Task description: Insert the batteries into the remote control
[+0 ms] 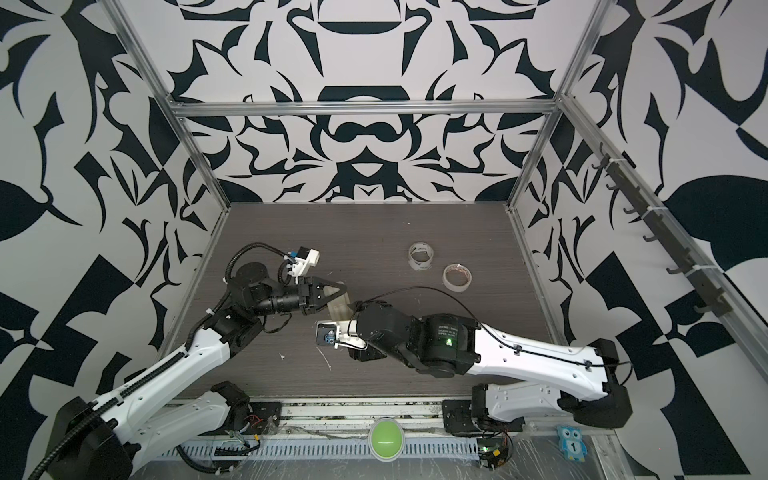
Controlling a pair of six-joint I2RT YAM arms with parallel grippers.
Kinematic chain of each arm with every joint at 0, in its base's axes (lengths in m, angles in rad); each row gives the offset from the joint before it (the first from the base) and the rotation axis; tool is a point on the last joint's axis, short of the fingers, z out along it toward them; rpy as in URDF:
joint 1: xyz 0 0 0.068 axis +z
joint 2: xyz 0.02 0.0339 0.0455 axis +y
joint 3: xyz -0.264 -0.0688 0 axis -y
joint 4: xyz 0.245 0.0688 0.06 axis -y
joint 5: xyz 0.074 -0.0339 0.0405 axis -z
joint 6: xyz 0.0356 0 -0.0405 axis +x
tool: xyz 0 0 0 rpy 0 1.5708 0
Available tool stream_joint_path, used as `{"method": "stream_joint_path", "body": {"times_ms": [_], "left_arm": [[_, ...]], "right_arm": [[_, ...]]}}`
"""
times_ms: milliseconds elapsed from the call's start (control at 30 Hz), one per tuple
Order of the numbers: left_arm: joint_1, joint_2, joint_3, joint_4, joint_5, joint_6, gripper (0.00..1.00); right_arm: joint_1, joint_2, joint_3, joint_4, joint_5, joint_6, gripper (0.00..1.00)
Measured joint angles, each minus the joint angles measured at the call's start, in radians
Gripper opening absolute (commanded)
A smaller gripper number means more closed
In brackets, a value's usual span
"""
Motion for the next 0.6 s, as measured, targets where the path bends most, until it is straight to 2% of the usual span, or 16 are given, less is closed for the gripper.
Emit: {"method": "stream_joint_path", "body": {"times_ms": [600], "left_arm": [[0.004, 0.0, -0.002, 0.005, 0.009, 0.008, 0.0]], "right_arm": [[0.0, 0.033, 0.033, -0.029, 0.019, -0.016, 0.65]]}}
